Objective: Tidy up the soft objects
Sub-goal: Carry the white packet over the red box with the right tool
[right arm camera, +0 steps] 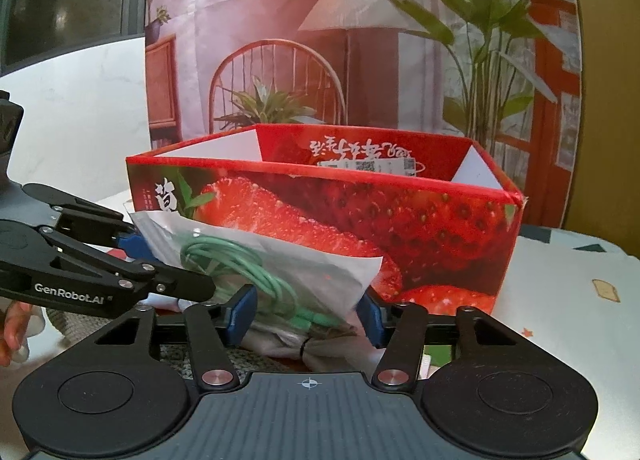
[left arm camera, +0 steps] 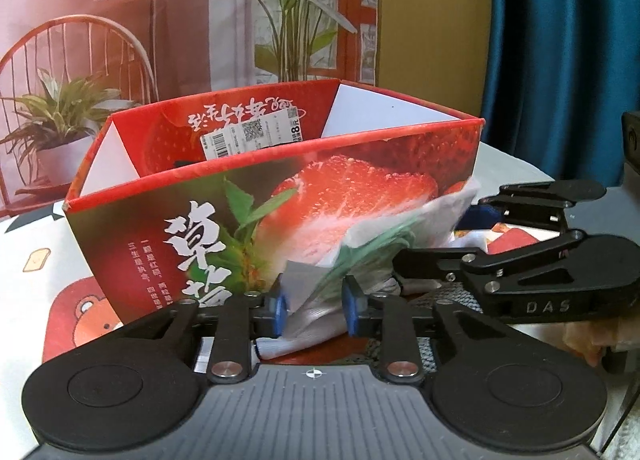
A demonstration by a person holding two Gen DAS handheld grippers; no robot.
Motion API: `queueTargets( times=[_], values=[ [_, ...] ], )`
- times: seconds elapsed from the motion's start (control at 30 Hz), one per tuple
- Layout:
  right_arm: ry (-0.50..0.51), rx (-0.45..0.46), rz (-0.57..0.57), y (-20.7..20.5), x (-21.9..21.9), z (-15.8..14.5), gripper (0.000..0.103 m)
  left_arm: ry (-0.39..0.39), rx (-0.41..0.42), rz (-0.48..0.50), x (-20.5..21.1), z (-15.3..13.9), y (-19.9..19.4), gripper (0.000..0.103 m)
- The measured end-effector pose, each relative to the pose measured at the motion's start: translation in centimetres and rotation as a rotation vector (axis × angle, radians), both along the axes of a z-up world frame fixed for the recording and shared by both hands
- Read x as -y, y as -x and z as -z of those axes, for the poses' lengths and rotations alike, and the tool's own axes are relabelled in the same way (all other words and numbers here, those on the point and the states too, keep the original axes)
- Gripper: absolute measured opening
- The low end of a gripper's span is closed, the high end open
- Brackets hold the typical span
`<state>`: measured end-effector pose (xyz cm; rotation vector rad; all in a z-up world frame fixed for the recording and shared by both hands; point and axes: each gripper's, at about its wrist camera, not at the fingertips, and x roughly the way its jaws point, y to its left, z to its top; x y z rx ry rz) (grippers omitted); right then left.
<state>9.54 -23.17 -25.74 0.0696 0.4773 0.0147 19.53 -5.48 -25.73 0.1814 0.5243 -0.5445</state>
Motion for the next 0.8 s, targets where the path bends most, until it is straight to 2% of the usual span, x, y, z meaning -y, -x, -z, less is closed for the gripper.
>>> queueTargets(
  times=[0.07, 0.17, 0.4, 0.6, 0.8],
  values=[
    [0.002, -0.004, -0.006, -0.1, -0.2, 0.0, 0.042, -0.002, 0.001, -0.013, 0.1, 0.0, 0.1, 0.023],
    [0.001, 0.002, 0.005, 0.1, -0.2, -0.2, 0.038, 0.013, -0.010, -0.002, 0.0, -0.3, 0.5, 0.019],
    [-0.029, 0.039, 0.027, 0.9, -0.1, -1.8, 0.037, 0.085, 0.001, -0.035, -0.9, -2.0, 1.5, 0.019],
    [-0.013, 0.092, 0.027, 1.7, -0.8, -4.4, 0.036, 0.145, 0.057, -0.055, -1.8, -4.5, 3.2, 0.019],
    [0.019, 0.157, 0.025, 1.3, -1.3, -8.5, 0.036, 0.196, 0.126, -0.073, -2.5, -8.3, 3.6, 0.019]
  ],
)
